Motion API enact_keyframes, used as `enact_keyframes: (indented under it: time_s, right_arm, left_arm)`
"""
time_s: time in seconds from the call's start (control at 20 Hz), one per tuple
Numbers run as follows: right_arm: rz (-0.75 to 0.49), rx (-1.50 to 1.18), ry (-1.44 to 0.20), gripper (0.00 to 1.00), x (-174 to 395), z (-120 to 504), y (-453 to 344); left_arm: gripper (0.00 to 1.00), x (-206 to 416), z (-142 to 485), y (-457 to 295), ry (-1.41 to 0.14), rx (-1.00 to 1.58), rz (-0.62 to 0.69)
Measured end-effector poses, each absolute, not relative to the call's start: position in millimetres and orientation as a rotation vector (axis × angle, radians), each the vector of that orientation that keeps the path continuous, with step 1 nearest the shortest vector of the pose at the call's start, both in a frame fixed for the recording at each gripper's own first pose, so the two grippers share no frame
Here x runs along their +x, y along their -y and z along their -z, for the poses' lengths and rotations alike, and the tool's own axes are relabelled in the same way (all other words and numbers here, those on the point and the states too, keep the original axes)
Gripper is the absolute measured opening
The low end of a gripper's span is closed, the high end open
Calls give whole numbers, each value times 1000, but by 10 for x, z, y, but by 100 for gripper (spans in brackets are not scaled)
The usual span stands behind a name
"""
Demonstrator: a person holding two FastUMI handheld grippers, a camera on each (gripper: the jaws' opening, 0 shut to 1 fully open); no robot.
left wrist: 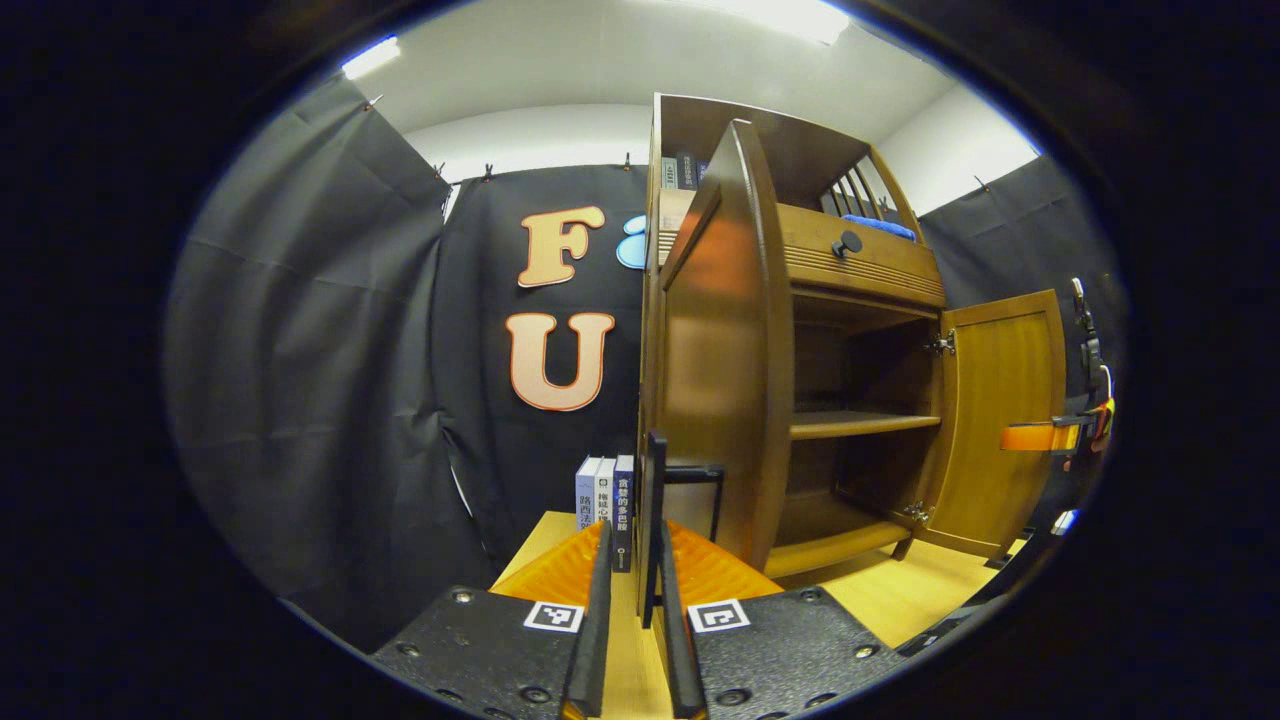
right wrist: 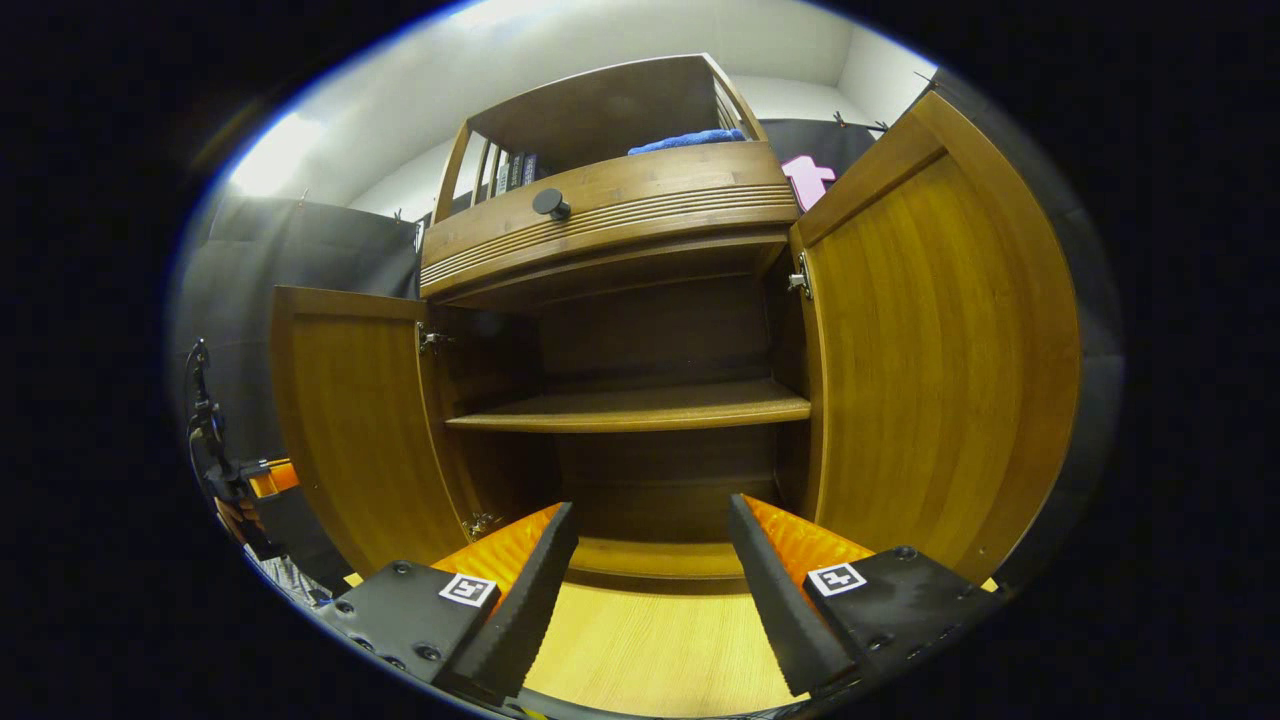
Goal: Open the right door of the double-door shoe cabinet with the right hand, and open the left door with the left hand.
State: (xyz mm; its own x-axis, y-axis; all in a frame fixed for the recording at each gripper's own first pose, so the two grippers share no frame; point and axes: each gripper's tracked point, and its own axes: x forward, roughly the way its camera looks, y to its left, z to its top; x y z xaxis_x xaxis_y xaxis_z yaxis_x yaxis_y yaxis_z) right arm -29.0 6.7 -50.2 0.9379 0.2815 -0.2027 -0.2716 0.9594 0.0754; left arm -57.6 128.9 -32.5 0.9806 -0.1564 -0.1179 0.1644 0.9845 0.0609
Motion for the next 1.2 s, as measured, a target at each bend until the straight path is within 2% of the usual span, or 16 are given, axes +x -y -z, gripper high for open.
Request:
enact_keyframes:
  time_s: [0.05,0.15,0.2,0.25,0.4,0.65,0.7,0.8,0.85,0.9,0.95,1.0,1.05,1.1,1.15,1.2]
  right_arm:
    - [-289,52,-216,98,-279,519,-61]
    - [-299,67,-213,100,-263,529,-34]
    - [-302,68,-211,100,-258,544,-22]
    - [-303,62,-211,98,-255,571,-17]
    - [-311,25,-219,98,-291,635,24]
    - [-334,-5,-206,98,-423,607,15]
    - [-333,-12,-204,93,-452,598,34]
    - [-327,-10,-200,98,-509,579,68]
    - [-324,-7,-197,98,-549,560,87]
    - [-317,-6,-192,98,-585,538,114]
    - [-307,-8,-187,89,-614,525,154]
    - [-295,-11,-182,89,-630,515,193]
    - [-284,-13,-180,89,-640,510,234]
    - [-273,-13,-181,89,-663,518,270]
    - [-264,-12,-182,98,-680,514,307]
    - [-255,-11,-183,89,-687,514,345]
  left_arm:
    - [27,-652,268,-1286,-109,80,152]
    - [12,-803,134,-1243,-94,102,126]
    - [12,-876,49,-1182,-80,104,120]
    - [19,-937,-26,-1077,-69,94,127]
    - [19,-1048,-161,-637,-37,48,178]
    - [19,-1036,-241,388,-7,-45,394]
    - [19,-1054,-252,552,-2,-68,422]
    - [16,-934,-252,718,3,-86,422]
    - [19,-862,-235,767,1,-86,408]
    - [12,-804,-215,806,4,-86,396]
    - [29,-786,-194,810,8,-91,381]
    - [16,-737,-171,834,8,-107,367]
    - [34,-703,-131,850,-3,-130,358]
    - [25,-664,-70,882,-23,-156,350]
    - [40,-649,-28,897,-42,-169,344]
    - [39,-633,-3,909,-51,-177,335]
